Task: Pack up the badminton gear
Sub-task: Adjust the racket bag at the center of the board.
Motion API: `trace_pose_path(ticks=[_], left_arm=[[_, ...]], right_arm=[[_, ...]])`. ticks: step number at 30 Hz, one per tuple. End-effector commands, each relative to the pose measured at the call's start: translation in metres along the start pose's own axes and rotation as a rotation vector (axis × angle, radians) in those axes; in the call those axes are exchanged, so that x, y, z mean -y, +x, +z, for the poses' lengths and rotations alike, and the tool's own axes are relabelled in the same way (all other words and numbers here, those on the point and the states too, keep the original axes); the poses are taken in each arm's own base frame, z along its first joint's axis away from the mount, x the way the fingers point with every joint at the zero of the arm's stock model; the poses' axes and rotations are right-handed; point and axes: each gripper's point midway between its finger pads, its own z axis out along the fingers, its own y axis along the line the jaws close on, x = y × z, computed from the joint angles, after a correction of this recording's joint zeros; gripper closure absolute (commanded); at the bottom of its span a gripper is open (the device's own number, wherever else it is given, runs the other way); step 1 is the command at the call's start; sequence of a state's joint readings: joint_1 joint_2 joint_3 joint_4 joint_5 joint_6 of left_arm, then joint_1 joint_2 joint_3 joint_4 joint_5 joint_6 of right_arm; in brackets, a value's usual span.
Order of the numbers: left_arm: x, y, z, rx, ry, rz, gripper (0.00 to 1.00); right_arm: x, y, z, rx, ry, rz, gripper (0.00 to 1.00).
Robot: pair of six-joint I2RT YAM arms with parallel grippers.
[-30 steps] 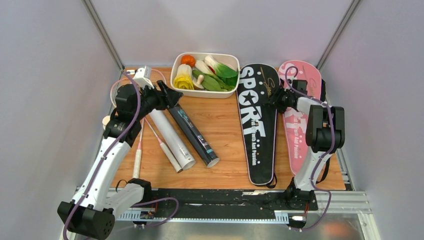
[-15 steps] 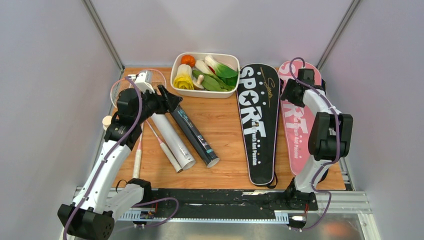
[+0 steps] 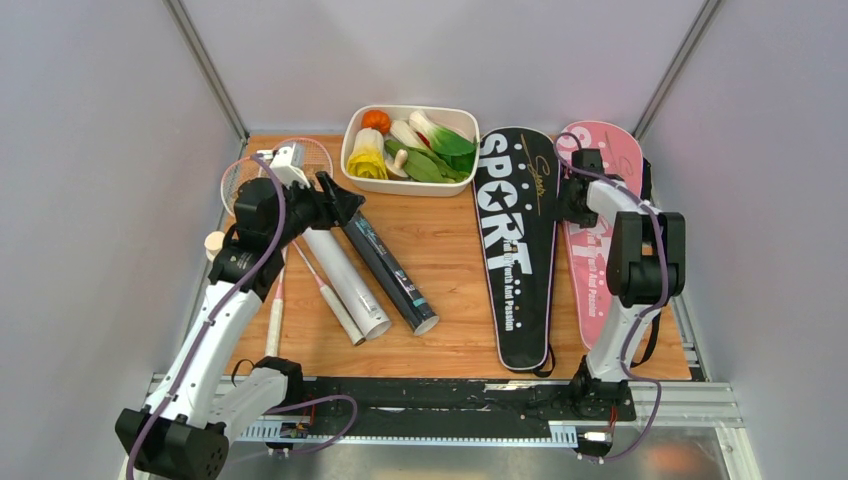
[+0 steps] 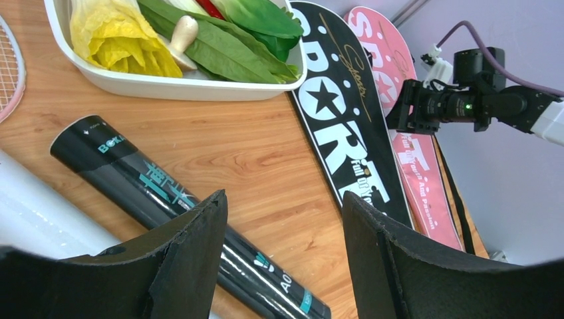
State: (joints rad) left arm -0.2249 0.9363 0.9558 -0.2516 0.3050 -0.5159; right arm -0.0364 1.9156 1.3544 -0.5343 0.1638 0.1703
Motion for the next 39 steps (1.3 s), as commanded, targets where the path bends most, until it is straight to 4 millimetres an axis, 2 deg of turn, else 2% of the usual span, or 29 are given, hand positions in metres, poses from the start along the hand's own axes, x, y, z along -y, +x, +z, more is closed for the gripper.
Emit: trace_pose_path(ticks=[1,4,6,9,10,11,17,22,27,31,35,37,38,39], left_arm=[[0.000,-0.004,0.001,0.014,0.002,0.027,0.29],[-0.003,-0.002,0.002,0.009,-0.011,0.028,0.29],[-0.004,-0.002,0.003,0.008,-0.015,0.025,0.29],[-0.003,-0.003,0.003,0.008,-0.009,0.021,0.29],[-0.002,-0.003,0.003,0.009,-0.007,0.023,0.29],[-0.001,-0.003,0.003,0.006,-0.002,0.029,0.29],[0.000,-0.004,0.002,0.002,0.000,0.033,0.28],[0.003,-0.002,0.000,-0.002,0.016,0.015,0.28],[0.005,0.006,0.000,-0.032,0.030,-0.003,0.28],[0.007,0.011,-0.001,-0.048,0.044,-0.014,0.28],[0.009,0.014,-0.003,-0.054,0.057,-0.020,0.28],[0.009,0.015,-0.004,-0.059,0.057,-0.021,0.28],[0.009,0.016,-0.005,-0.063,0.058,-0.022,0.28],[0.009,0.017,-0.005,-0.064,0.058,-0.024,0.28]], right_arm=[[0.007,0.011,0.014,-0.027,0.068,-0.028,0.47],[0.013,0.016,0.023,-0.042,0.111,-0.036,0.51],[0.019,0.019,0.027,-0.049,0.145,-0.043,0.58],[0.026,0.010,0.018,-0.017,0.185,-0.048,0.89],[0.029,0.003,0.011,0.005,0.200,-0.047,0.99],[0.033,-0.005,0.001,0.036,0.213,-0.043,1.00],[0.038,-0.060,-0.081,0.230,0.225,-0.016,1.00],[0.007,-0.079,-0.146,0.308,0.172,-0.058,1.00],[-0.045,-0.079,-0.218,0.387,-0.004,-0.082,1.00],[-0.094,-0.067,-0.274,0.437,-0.242,-0.082,1.00],[-0.141,-0.052,-0.329,0.469,-0.631,-0.082,1.00],[-0.149,-0.039,-0.335,0.476,-0.757,-0.056,1.00],[-0.145,-0.037,-0.331,0.472,-0.775,-0.018,1.00],[-0.137,-0.033,-0.318,0.456,-0.761,0.012,1.00]])
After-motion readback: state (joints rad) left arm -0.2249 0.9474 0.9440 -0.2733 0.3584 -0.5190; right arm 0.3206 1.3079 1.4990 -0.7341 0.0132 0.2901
